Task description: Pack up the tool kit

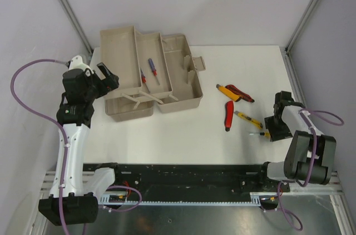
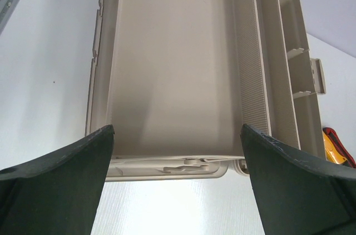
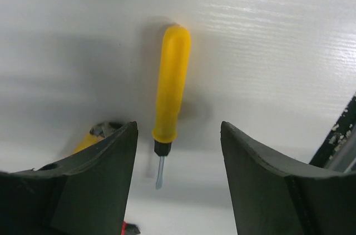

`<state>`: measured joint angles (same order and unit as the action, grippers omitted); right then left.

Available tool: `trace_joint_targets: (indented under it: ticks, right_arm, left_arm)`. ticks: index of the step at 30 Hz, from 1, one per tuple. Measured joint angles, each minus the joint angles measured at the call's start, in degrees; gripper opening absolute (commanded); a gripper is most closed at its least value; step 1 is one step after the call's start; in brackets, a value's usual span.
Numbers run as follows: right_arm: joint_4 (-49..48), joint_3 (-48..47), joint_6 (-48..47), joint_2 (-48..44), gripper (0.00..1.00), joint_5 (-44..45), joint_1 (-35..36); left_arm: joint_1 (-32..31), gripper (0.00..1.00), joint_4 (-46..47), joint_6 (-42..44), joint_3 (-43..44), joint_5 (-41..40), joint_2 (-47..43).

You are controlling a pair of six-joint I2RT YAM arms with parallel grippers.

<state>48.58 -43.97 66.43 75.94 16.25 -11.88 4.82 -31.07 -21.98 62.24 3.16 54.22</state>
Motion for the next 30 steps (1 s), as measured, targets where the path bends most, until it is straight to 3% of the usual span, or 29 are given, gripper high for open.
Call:
trace_joint_targets:
  ticks: [6, 9, 10, 13, 16, 21, 26, 30]
  right_arm:
    - [-3.52, 0.04, 0.07, 5.7, 0.6, 1.44, -0.24]
    - [-4.61, -0.04, 0.24, 7.13, 0.52, 2.19, -0.26]
    - [-5.18, -0.04, 0.42, 7.23, 0.46, 2.47, -0.26]
    - [-6.21, -0.04, 0.87, 7.41, 0.17, 2.86, -0.26]
    - [-6.36, -0.04, 0.92, 7.39, 0.03, 3.72, -0.26]
    - [-6.84, 0.31, -0.31, 5.11, 0.0, 5.27, -0.33]
    - [-9.01, -0.17, -4.68, -4.07, 0.0, 5.84, 0.35]
    - [-10.43, -5.97, -10.29, -8.81, 0.0, 6.95, 5.79]
  left_arm:
    - [-0.22, 0.99, -0.02, 0.02, 0.0, -0.33, 0.0]
    - [-0.22, 1.0, -0.04, 0.02, 0.0, -1.07, 0.0]
    - [-0.22, 0.99, -0.04, 0.02, 0.0, -1.29, 0.0]
    - [-0.22, 0.99, -0.11, 0.04, 0.0, -1.62, 0.0]
    - [-0.22, 0.99, -0.17, 0.04, 0.0, -1.84, 0.0]
    - [-0.22, 0.99, -0.24, 0.11, 0.0, -2.03, 0.0]
    - [-0.22, 1.0, -0.44, 0.15, 0.0, -2.14, 0.02]
    - [-0.22, 0.99, -0.61, 0.04, 0.0, -2.89, 0.02]
